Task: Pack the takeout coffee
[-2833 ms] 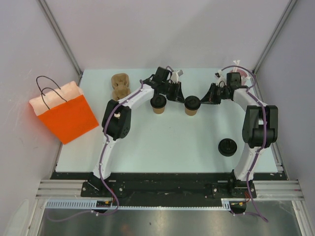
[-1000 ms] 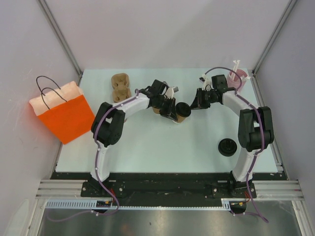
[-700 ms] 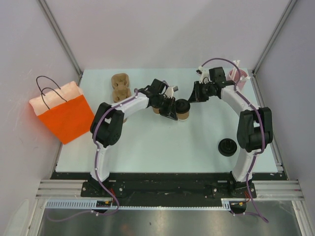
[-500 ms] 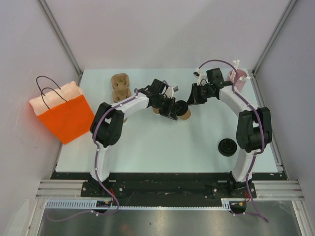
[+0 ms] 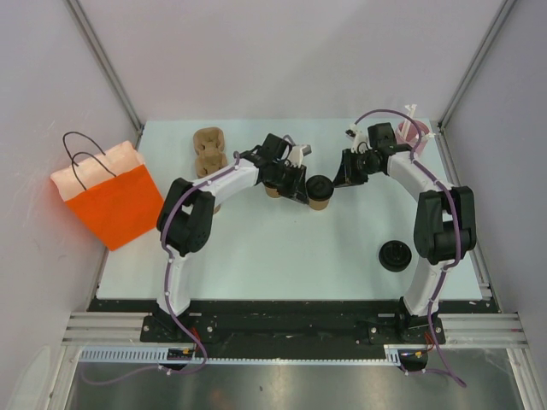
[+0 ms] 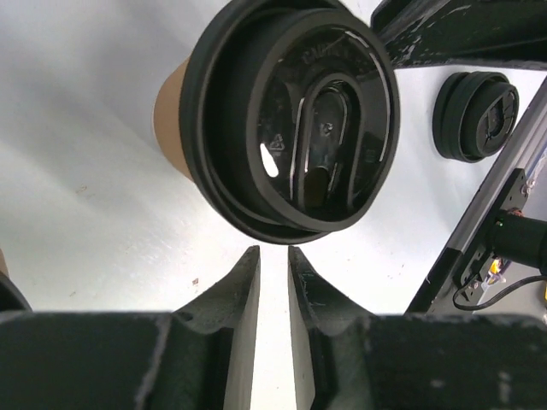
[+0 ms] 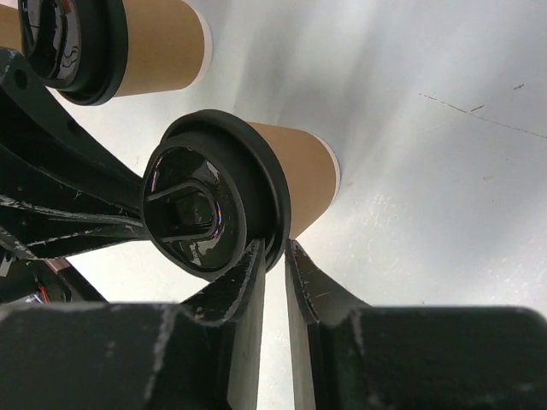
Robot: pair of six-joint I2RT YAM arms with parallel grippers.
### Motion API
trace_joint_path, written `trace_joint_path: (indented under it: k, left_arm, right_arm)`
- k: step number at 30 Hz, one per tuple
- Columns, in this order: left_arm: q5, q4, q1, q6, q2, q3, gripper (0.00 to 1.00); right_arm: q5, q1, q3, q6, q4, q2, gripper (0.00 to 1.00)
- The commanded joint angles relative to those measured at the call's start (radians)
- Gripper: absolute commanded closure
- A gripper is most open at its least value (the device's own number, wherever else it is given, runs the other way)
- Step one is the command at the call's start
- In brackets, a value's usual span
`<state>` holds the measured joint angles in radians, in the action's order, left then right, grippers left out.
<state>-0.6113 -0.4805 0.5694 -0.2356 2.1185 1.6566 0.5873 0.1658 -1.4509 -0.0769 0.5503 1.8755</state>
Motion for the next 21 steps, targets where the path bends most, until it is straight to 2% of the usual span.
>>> trace_joint_path:
  k: [1, 10, 16, 21]
  left_arm:
    - [-0.042, 0.02, 0.001, 0.021, -0.071, 0.045, 0.76]
    - [-0.038, 0.019, -0.005, 0.012, -0.11, 0.058, 0.75]
    - [-0.045, 0.019, -0.006, 0.025, -0.14, 0.055, 0.72]
    - [0.001, 0.019, -0.026, 0.004, -0.12, 0.114, 0.66]
  right_arm:
    - [0.011, -0.005, -0.005, 0.009, -0.013, -0.029, 0.79]
    - [-0.003, -0.025, -0.042, 0.0, 0.014, -0.05, 0.66]
    - [0.0, -0.028, -0.042, 0.003, 0.037, -0.072, 0.64]
    - [0.012, -0.025, -0.034, -0.007, 0.04, -0.105, 0.63]
